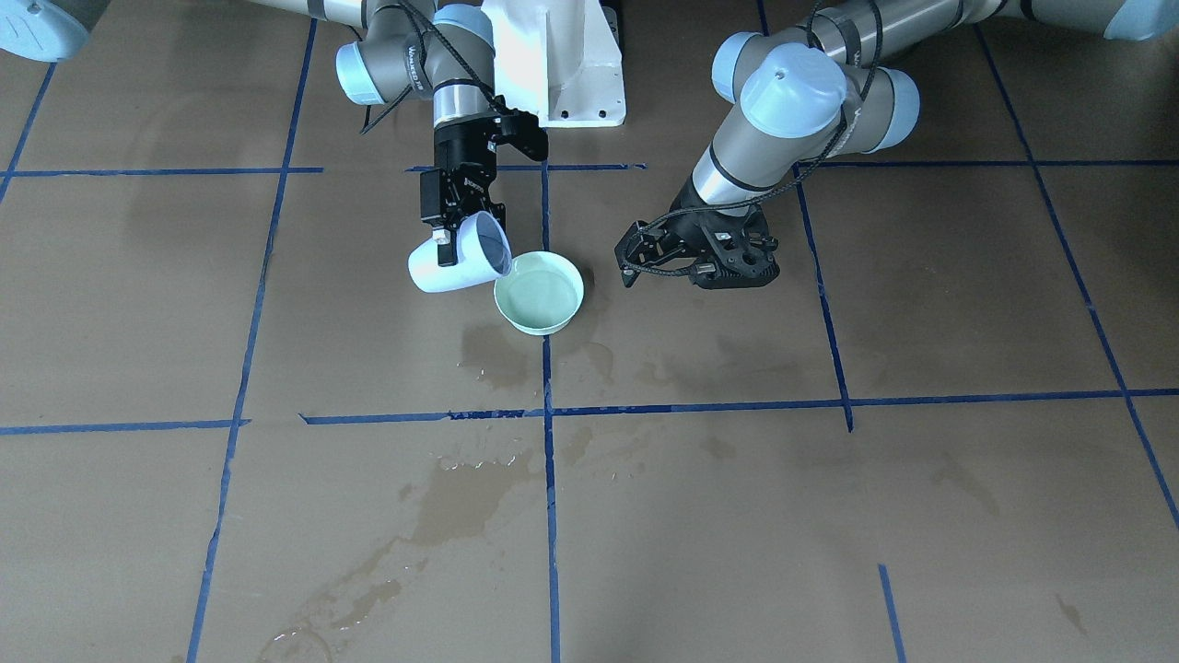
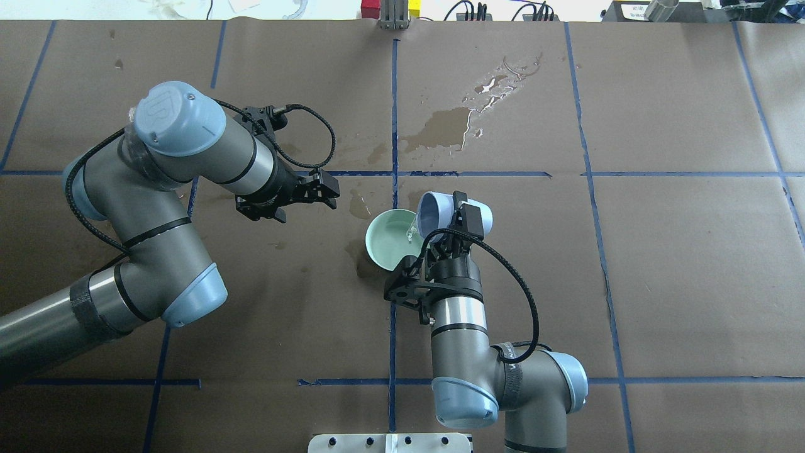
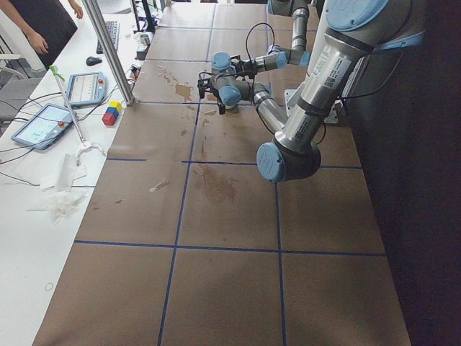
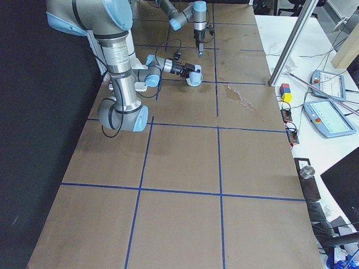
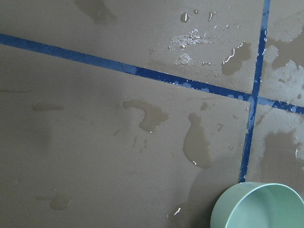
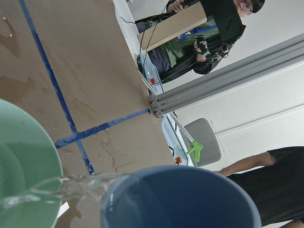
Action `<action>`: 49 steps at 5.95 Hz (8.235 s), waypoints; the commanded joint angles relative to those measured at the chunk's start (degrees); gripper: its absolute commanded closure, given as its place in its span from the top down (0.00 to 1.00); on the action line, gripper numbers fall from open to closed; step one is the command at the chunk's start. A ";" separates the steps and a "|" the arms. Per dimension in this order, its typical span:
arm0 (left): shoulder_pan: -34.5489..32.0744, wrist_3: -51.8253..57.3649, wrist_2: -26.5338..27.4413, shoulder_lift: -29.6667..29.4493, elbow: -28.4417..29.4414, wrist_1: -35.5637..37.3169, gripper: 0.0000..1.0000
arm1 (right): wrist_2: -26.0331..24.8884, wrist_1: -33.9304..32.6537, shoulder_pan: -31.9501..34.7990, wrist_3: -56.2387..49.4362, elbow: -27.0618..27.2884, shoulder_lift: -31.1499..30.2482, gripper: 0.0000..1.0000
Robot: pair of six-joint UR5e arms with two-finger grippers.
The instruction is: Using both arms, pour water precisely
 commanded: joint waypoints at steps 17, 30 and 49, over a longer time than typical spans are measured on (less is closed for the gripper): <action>-0.77 -0.26 2.37 4.04 -5.53 0.18 0.99 | 1.01 50.59 4.48 54.96 -0.28 -34.69 0.10; -0.77 -0.35 2.46 4.31 -6.24 0.44 1.00 | 2.86 59.92 9.23 65.71 -17.33 -36.31 1.00; 1.50 -0.44 2.02 3.43 -4.74 0.79 1.00 | 66.03 54.52 50.20 42.71 1.82 -41.78 1.00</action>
